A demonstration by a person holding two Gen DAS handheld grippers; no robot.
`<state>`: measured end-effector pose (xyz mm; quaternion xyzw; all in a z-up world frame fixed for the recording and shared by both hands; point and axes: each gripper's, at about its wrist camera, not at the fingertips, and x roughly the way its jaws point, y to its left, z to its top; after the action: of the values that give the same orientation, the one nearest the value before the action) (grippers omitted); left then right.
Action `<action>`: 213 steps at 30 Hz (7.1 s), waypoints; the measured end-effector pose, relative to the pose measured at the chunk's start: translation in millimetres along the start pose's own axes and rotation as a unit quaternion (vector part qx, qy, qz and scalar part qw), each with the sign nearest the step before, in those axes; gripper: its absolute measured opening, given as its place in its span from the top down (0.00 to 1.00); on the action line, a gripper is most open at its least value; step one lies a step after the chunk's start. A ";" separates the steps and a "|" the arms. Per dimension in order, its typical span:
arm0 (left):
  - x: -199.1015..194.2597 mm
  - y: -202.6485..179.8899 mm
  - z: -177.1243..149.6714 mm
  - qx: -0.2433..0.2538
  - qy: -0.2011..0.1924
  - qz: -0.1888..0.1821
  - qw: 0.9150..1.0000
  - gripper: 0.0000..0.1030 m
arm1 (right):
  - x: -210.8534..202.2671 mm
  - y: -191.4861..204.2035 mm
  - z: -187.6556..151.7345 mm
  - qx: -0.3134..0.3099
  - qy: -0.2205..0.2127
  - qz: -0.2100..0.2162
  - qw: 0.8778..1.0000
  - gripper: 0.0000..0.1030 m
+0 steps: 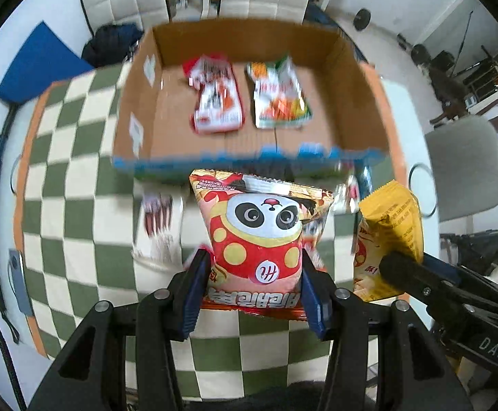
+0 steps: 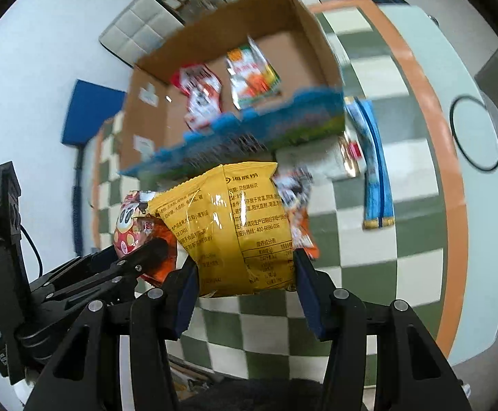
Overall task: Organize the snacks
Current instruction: 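Carry both bags over the box and release them inside, then move both open tools back toward the remaining snacks in front of the box, then grasp the Franzzi cookie pack with left tool while right tool grasps the panda bag, then lift both packs over the box and open both tools to drop them, then move both open tools back down toward the snacks in front of the box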
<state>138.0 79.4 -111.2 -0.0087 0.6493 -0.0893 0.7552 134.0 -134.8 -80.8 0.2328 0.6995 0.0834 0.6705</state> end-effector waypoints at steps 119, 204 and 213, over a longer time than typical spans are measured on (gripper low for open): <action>176.5 102.7 -12.1 -0.010 0.134 0.107 0.985 0.45 | 206.0 -32.7 3.2 0.058 0.120 -0.141 0.981 0.32; 123.3 110.1 141.8 -0.065 0.195 0.016 0.978 0.41 | 185.0 94.6 155.0 -0.017 0.088 -0.023 0.996 0.52; 101.6 111.1 137.9 -0.068 0.173 0.016 0.982 0.29 | 174.3 101.2 153.5 -0.032 0.080 -0.045 0.995 0.14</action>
<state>301.4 159.7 -203.4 -0.0340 0.7748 -0.0333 0.6305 306.8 0.3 -207.5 0.1721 0.7574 0.0937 0.6229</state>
